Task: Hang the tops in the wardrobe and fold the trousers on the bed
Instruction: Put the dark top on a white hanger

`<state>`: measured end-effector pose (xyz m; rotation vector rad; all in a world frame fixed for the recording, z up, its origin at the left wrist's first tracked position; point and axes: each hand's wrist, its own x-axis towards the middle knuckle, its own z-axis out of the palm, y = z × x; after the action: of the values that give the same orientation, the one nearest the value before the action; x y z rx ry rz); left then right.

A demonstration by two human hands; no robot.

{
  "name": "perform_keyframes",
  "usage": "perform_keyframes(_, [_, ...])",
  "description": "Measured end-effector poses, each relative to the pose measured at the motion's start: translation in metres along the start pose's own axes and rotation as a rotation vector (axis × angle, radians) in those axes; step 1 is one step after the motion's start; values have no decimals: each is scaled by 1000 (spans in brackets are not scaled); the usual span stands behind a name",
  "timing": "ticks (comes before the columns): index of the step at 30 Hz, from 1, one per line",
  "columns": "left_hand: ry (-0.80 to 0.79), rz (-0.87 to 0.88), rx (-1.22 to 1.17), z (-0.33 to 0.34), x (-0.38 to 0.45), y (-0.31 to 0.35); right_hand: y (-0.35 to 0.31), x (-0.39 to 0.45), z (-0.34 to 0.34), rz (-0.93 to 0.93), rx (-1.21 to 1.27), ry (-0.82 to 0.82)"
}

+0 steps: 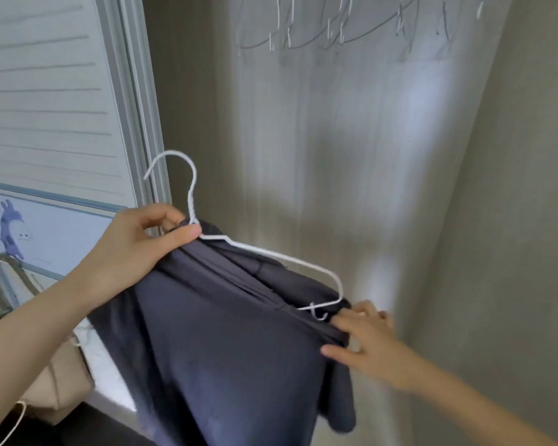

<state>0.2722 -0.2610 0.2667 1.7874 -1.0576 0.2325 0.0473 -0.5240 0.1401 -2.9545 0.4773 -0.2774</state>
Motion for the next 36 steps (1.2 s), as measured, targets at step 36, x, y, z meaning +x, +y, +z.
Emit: perform_keyframes(36, [-44,-28,-169,47,9,-4,40,-6,-126,-1,114,318])
